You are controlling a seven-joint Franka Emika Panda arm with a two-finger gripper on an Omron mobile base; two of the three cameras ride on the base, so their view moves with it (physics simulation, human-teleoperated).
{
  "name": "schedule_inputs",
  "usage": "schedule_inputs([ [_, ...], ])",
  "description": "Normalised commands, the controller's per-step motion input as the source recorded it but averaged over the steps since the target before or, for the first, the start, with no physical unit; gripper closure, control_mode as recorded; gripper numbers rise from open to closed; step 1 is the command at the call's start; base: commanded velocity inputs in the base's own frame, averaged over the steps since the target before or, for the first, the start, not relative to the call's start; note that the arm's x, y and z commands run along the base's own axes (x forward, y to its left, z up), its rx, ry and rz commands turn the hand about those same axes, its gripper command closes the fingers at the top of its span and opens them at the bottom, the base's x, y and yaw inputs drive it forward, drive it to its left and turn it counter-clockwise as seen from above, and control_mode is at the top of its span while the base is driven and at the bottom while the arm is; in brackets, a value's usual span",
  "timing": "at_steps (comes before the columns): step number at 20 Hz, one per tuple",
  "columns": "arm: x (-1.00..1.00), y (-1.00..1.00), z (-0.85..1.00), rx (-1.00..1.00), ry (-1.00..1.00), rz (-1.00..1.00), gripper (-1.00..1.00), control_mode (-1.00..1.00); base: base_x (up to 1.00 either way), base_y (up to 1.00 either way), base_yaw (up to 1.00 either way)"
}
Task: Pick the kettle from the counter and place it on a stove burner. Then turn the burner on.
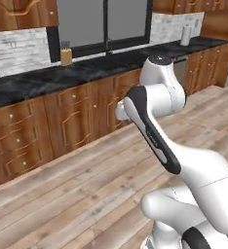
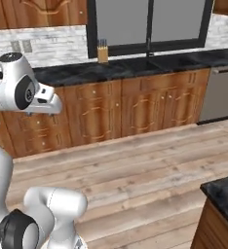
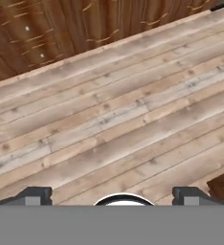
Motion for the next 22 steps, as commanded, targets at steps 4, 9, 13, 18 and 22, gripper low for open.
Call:
schedule_inputs([
  [4, 0.0, 0.0, 0.0, 0.0, 0.0, 0.0, -1.0, 1.0, 0.92, 0.32, -0.74],
  [9, 0.0, 0.0, 0.0, 0.0, 0.0, 0.0, -1.0, 1.0, 0.6, 0.33, -0.82],
  [13, 0.0, 0.0, 0.0, 0.0, 0.0, 0.0, -1.0, 1.0, 0.3, -0.01, -0.83],
  [18, 0.0, 0.0, 0.0, 0.0, 0.0, 0.0, -1.0, 1.0, 0.73, 0.13, -0.68],
  [22, 0.0, 0.0, 0.0, 0.0, 0.0, 0.0, -1.0, 1.0, 1.0, 0.79, -0.42],
])
